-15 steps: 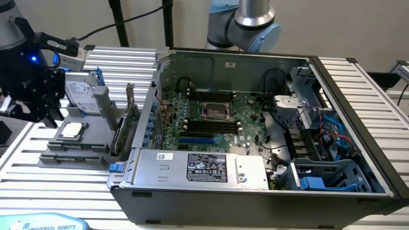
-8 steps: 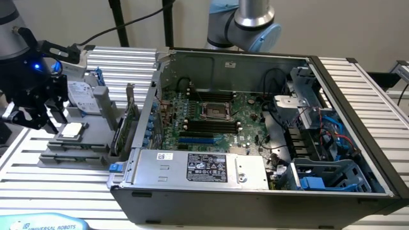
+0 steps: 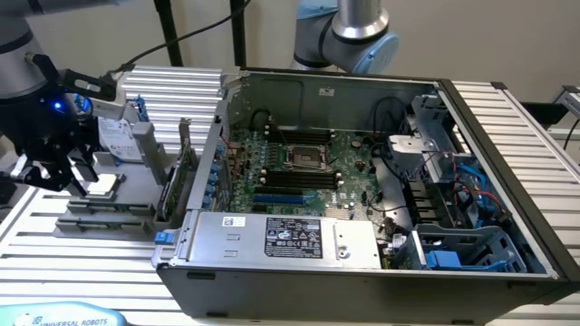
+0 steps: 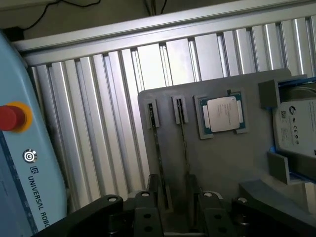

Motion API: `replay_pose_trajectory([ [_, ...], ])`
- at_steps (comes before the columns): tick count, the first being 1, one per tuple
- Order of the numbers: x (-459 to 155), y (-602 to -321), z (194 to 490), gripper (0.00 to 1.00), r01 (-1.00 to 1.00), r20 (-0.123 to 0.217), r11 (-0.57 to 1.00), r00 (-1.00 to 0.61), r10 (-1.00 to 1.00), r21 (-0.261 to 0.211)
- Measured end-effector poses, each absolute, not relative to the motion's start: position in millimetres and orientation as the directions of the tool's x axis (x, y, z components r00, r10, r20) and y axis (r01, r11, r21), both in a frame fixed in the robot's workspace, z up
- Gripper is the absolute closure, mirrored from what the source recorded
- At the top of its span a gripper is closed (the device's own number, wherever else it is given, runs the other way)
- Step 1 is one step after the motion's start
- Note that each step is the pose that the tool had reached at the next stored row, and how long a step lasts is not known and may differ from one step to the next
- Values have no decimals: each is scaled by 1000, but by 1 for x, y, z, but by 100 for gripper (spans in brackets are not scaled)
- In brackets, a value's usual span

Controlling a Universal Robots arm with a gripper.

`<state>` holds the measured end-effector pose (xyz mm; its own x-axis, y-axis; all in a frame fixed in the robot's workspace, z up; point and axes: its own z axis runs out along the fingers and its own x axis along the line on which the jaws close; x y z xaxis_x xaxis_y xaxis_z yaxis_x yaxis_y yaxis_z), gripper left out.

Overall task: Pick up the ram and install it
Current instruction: 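Pick up the ram and move it above insertion slot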

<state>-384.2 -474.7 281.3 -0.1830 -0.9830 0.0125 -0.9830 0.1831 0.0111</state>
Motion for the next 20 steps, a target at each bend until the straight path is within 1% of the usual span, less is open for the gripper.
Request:
replay_pose_trajectory([
  [20,-386,-483,245,64,-986,12,165,-165,-986,8],
])
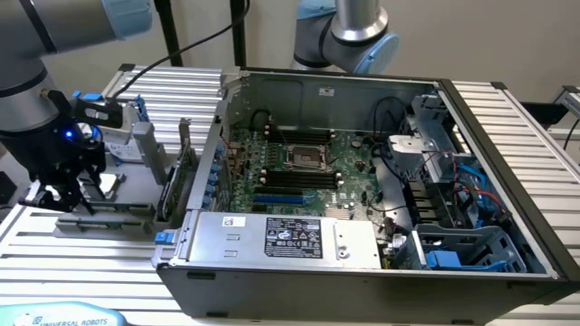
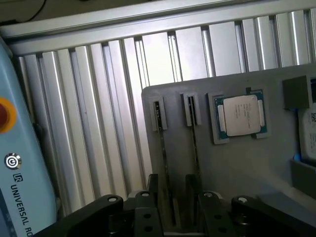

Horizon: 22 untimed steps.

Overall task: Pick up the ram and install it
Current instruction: 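Pick up the ram and move it above insertion slot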

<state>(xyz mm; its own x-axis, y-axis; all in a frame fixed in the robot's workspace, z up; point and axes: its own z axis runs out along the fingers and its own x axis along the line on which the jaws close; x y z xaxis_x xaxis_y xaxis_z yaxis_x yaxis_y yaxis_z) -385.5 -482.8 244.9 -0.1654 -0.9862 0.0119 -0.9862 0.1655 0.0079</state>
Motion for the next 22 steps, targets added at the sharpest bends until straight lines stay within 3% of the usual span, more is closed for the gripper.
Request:
replay_pose_trajectory([
  [22,-386,-485,205,64,-995,10,104,-104,-995,-3],
])
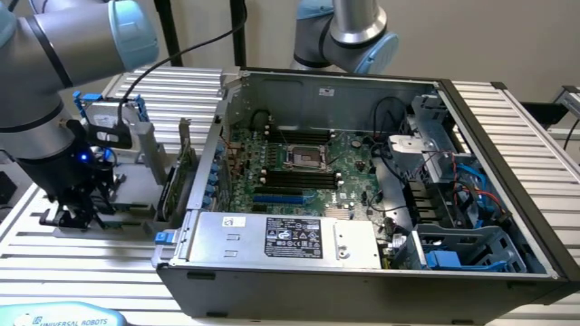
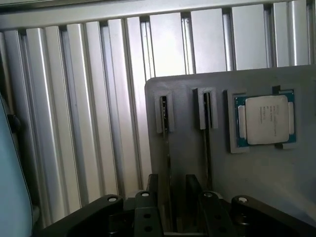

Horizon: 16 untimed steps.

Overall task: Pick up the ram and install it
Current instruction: 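Pick up the ram and move it above insertion slot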

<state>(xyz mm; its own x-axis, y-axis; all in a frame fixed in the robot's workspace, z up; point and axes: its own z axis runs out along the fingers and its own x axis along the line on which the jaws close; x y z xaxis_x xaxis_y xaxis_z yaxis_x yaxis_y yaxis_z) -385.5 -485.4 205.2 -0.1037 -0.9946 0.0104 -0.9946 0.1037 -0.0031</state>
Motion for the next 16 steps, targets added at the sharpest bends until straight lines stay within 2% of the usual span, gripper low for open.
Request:
replay_pose_trajectory([
  [16,-385,-485,198,64,-998,0,64,-64,-998,-6],
])
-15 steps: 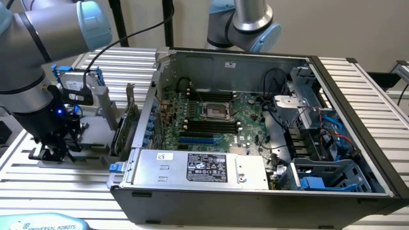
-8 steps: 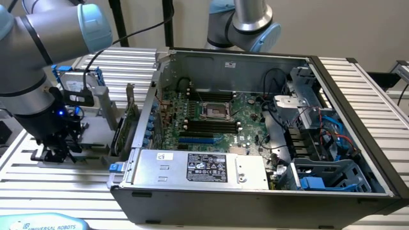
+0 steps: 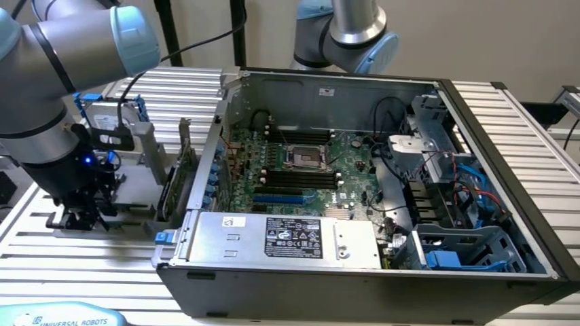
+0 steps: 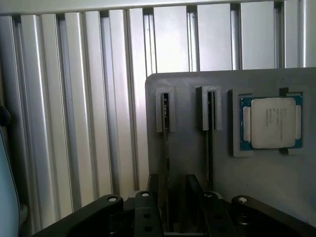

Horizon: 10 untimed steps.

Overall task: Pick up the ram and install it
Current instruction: 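Pick up the ram and move it above insertion slot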

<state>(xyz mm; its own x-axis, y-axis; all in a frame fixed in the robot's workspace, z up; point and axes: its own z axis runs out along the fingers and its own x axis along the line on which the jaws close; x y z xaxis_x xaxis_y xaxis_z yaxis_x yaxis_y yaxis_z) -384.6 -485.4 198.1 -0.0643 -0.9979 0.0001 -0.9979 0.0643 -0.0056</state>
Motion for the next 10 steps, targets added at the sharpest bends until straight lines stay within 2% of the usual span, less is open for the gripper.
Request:
replay_pose_trajectory([
  [6,-384,-485,196,64,-999,0,54,-54,-999,-5],
  [8,-384,-485,196,72,-999,0,53,-53,-999,-5],
  [9,-384,-485,196,72,-999,0,53,-53,-999,-5],
  [10,-384,-485,196,79,-999,0,53,-53,-999,-6],
])
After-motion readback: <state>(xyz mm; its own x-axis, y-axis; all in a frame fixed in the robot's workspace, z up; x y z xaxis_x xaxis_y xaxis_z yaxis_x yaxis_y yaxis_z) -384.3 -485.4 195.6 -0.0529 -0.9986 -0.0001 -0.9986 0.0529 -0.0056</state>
